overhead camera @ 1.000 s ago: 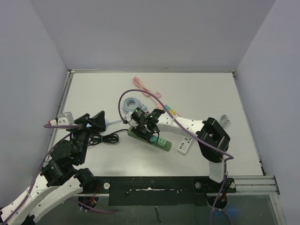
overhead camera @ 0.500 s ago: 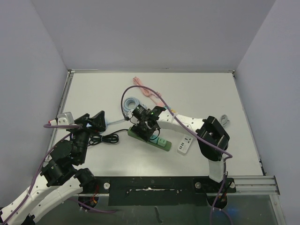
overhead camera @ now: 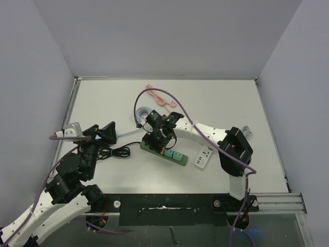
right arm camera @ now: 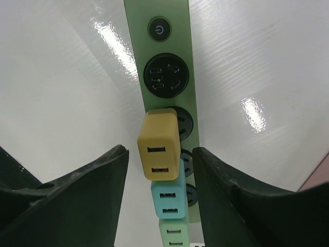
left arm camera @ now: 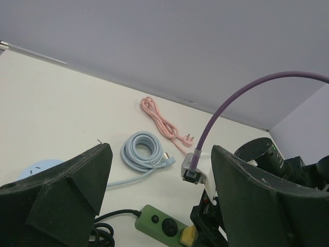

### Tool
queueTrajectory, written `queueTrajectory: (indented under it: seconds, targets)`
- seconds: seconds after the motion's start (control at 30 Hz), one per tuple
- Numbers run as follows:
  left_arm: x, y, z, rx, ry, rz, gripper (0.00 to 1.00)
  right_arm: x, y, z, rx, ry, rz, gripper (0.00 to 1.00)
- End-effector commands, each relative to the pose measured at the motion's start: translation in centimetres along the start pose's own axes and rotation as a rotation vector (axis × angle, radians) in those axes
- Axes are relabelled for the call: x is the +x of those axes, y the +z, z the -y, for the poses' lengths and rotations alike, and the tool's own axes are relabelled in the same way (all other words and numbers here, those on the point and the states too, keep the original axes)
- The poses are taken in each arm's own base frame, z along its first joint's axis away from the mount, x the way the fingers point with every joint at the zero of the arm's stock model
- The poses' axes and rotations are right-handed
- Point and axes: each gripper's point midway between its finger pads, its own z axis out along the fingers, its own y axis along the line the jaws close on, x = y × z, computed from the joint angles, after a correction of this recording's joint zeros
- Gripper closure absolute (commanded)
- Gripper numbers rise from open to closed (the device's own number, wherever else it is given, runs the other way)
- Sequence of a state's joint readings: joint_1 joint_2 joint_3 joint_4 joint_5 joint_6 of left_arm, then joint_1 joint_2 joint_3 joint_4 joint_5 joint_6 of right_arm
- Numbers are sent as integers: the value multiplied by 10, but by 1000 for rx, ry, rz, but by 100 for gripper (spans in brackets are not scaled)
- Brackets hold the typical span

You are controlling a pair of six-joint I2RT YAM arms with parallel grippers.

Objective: Insert the plug

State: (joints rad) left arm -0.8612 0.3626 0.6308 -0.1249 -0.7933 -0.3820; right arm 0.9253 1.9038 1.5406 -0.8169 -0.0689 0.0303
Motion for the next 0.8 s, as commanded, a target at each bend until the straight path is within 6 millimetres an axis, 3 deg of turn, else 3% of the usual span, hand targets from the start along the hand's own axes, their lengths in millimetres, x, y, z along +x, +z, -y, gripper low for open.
queueTrajectory:
  seconds: [0.0, 0.23, 0.4, 0.6, 0.77]
  targets:
    - [-9, 1, 2, -2, -24, 23, 23, -9, -17, -3, -17, -28, 17, 48]
    - [-9, 1, 3, -3, -22, 23, 23, 5, -2, 1, -1, -49, -57, 72]
    - [-10, 1, 2, -5, -24, 25, 23, 28, 22, 8, 27, -58, -165, 100]
    - [-13, 0, 2, -8, -21, 31, 23, 66, 54, 6, 68, -79, -313, 100]
    - [-13, 0, 1, -11, -22, 33, 23, 83, 68, 5, 119, -92, -378, 100]
